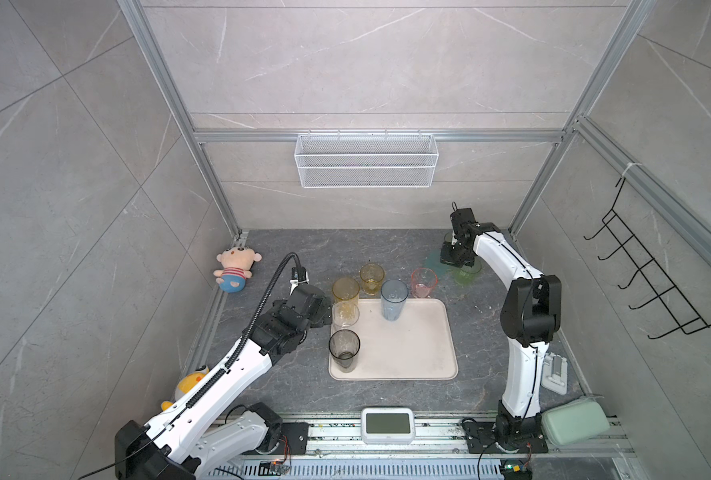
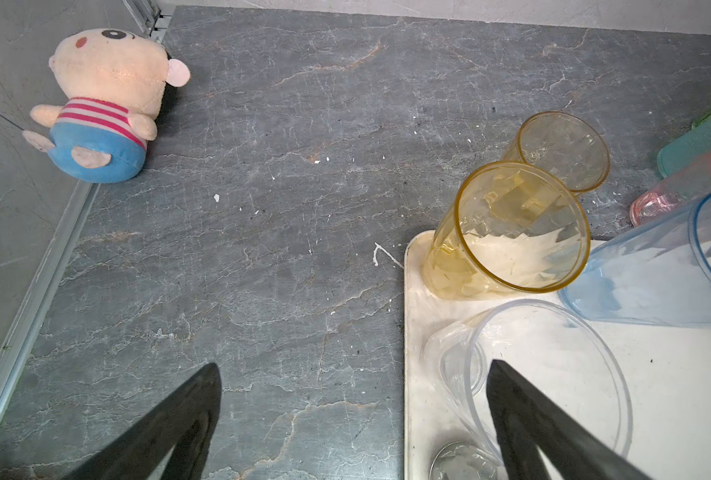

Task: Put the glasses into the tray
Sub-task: 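Lower the right gripper over the teal glass and close on it, then lift the teal glass and carry it toward the tray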

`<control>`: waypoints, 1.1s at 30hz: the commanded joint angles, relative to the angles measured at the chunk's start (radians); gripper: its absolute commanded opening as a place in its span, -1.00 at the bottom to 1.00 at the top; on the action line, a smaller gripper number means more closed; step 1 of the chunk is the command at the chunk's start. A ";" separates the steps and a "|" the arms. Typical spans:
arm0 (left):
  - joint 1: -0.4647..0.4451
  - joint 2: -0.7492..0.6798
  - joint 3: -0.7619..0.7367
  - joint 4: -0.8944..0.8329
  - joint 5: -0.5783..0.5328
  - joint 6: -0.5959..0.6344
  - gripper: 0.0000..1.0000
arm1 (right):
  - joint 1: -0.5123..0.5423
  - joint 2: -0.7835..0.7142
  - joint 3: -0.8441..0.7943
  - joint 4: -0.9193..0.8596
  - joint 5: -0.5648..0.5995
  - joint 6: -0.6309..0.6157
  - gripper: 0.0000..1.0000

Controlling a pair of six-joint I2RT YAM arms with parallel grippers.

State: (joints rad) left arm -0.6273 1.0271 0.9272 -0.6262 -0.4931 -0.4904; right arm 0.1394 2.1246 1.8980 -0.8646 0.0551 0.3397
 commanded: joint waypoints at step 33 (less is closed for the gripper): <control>0.005 -0.057 0.001 0.017 0.017 -0.022 0.99 | 0.022 -0.476 -0.133 -0.130 -0.075 -0.008 -1.00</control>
State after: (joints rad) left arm -0.6273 0.9939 0.9245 -0.6262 -0.4850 -0.4915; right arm 0.1459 1.7073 1.7813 -0.9543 0.0051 0.3363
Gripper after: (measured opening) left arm 0.994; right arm 0.065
